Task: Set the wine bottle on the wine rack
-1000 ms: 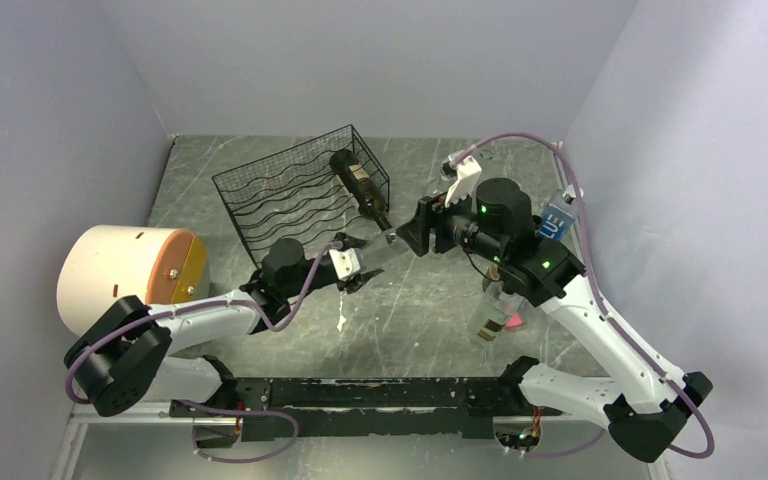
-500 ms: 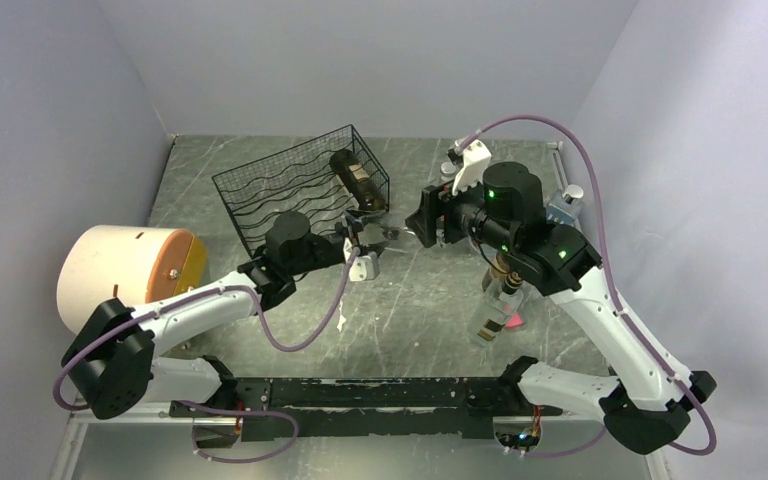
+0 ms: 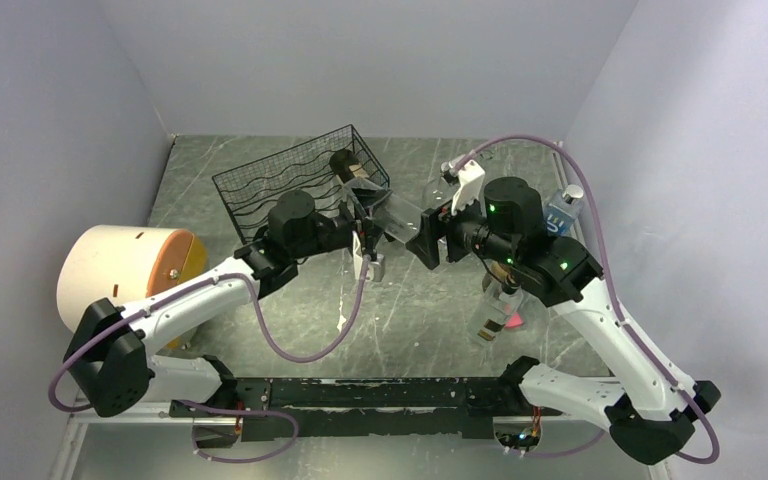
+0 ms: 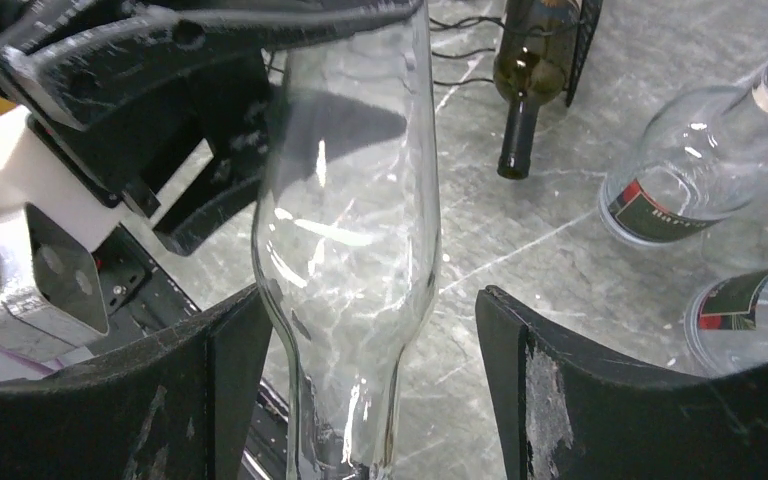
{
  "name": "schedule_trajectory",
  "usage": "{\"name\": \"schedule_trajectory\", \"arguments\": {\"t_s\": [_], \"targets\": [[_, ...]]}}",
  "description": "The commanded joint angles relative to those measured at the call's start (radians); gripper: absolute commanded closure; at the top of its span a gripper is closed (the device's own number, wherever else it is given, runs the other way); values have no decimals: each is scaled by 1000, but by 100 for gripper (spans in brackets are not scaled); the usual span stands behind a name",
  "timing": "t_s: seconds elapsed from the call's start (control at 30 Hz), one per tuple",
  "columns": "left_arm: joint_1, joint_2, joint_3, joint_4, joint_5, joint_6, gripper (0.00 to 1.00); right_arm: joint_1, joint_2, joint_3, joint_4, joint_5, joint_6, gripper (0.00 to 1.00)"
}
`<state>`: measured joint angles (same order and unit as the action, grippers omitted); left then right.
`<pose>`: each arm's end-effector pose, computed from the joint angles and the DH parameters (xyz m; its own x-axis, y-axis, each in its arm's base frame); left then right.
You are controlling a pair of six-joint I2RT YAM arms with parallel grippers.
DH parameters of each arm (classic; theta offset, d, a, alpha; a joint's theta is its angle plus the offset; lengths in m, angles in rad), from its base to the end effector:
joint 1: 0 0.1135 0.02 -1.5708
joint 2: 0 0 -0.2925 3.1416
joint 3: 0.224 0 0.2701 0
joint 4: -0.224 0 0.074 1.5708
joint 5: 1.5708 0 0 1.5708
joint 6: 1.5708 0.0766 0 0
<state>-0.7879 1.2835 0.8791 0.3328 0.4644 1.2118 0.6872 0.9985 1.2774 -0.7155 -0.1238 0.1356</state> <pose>0.2190 -0.2687 0.3354 0.8707 0.3117 -0.3804 0.3806 0.0628 0.9226 0.1750 0.1559 0.4261 -0.4207 -0.1717 -0.8908 -0.6653 0.7260 0.1742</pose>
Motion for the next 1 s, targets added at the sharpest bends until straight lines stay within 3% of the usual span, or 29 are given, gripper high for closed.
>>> {"name": "schedule_trajectory", "arguments": {"t_s": [0.0,0.13,0.47,0.63,0.77,0.83,0.93,0.97], "targets": [[-28,5,76,43,66,142,93,2,24,-20,12,2,-6,22],[-60,20,47,66,7,243,93,1,24,-34,24,-41,-5,23],[-77,17,50,62,-1,281,93,2,28,-63,55,-70,-4,24],[-79,17,55,70,-12,268,93,3,38,-85,65,-77,16,44],[-79,9,47,95,-19,208,91,1,26,-92,79,-37,38,81],[-79,3,35,114,-22,161,79,1,11,-97,97,-11,50,97],[-79,-15,-3,162,-15,62,43,3,-18,-99,127,45,70,100],[-80,-22,-19,175,-18,34,13,3,-29,-98,139,60,75,100]]}}
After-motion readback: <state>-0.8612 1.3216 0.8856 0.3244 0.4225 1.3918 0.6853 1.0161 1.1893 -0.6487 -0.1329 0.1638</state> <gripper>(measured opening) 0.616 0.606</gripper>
